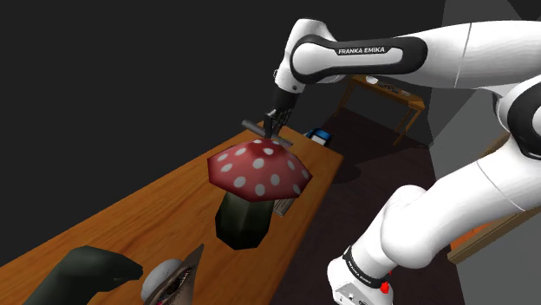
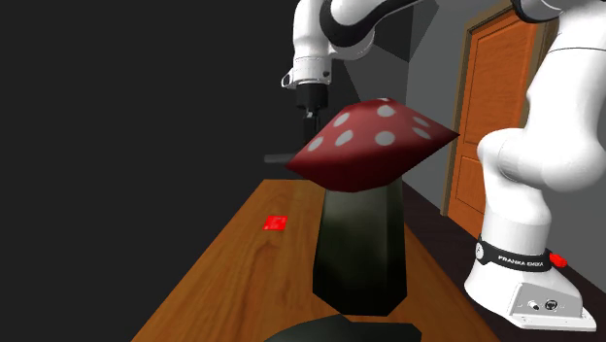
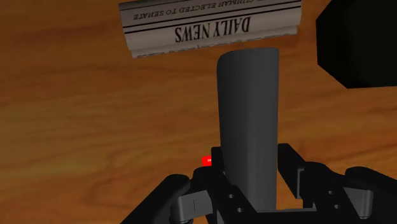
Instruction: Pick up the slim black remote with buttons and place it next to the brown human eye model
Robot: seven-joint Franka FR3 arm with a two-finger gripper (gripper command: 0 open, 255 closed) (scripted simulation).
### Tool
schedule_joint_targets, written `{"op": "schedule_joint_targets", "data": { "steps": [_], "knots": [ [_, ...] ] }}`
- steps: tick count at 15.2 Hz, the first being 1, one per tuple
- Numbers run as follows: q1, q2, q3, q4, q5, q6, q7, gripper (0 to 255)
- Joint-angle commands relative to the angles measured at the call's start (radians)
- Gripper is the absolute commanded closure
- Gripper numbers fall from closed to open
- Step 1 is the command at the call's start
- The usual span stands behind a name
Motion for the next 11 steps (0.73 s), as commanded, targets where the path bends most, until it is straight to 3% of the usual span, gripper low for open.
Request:
{"op": "schedule_joint_targets", "data": {
  "steps": [1,11],
  "knots": [
    [0.023,0.005,0.035,0.003,0.013,0.006,0.052,255],
    [0.126,0.088,0.194,0.083,0.055,0.03,0.293,255]
  ]
}}
